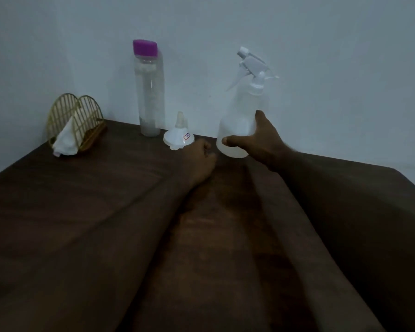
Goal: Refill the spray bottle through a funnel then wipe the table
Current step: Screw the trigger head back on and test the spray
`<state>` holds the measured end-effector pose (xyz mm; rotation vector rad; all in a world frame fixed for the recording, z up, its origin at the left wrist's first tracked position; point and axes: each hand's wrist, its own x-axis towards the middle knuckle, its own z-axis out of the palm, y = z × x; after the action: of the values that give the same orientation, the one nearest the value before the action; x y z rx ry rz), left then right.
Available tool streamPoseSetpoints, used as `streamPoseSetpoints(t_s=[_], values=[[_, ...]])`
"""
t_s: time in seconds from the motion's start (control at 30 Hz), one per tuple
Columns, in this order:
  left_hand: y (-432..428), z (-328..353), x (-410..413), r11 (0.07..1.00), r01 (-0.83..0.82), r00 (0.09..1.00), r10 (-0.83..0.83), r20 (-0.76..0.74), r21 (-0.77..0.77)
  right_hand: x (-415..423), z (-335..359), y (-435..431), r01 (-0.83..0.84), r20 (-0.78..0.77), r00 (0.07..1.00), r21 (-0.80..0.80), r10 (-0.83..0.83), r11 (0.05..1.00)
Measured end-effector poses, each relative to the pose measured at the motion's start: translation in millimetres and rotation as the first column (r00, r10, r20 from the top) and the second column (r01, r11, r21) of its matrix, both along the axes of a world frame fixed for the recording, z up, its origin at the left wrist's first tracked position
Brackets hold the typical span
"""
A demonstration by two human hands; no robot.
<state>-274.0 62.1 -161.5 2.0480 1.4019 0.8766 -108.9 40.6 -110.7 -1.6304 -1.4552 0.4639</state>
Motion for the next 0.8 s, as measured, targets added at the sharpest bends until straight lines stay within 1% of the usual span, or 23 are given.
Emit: streamPoseSetpoints(t_s=[0.07,0.17,0.3,0.37,0.5,0.67,0.8], values=[[1,-2,5,0.999,-0.011,0.998,0.013,-0.054,0.035,4,-7,13,0.003,0.031,1.0,-0.029,-0.002,1.0],[0,-4,6,0.996,0.035,0.992,-0.024,-0.125,0.084,4,-16,22,0.025,0.101,0.995,-0.08,-0.017,0.996],[-3,-3,8,0.995,0.08,0.983,-0.068,-0.173,0.061,2,-19,28,0.036,0.102,0.995,-0.125,-0.024,0.991],[-2,-3,8,0.994,0.092,0.98,-0.078,-0.181,0.065,1,-19,32,0.033,0.099,0.995,-0.12,-0.021,0.992],[3,-2,6,0.992,0.124,0.977,-0.12,-0.175,0.012,0,-29,36,0.026,0.067,0.998,-0.078,-0.021,0.997],[3,-2,4,0.98,0.197,0.964,-0.192,-0.182,0.01,-1,-39,31,-0.013,-0.028,1.0,-0.01,0.013,1.0],[3,-1,5,0.978,0.206,0.96,-0.201,-0.197,0.008,-2,-42,27,-0.029,-0.079,0.996,-0.012,0.028,1.0]])
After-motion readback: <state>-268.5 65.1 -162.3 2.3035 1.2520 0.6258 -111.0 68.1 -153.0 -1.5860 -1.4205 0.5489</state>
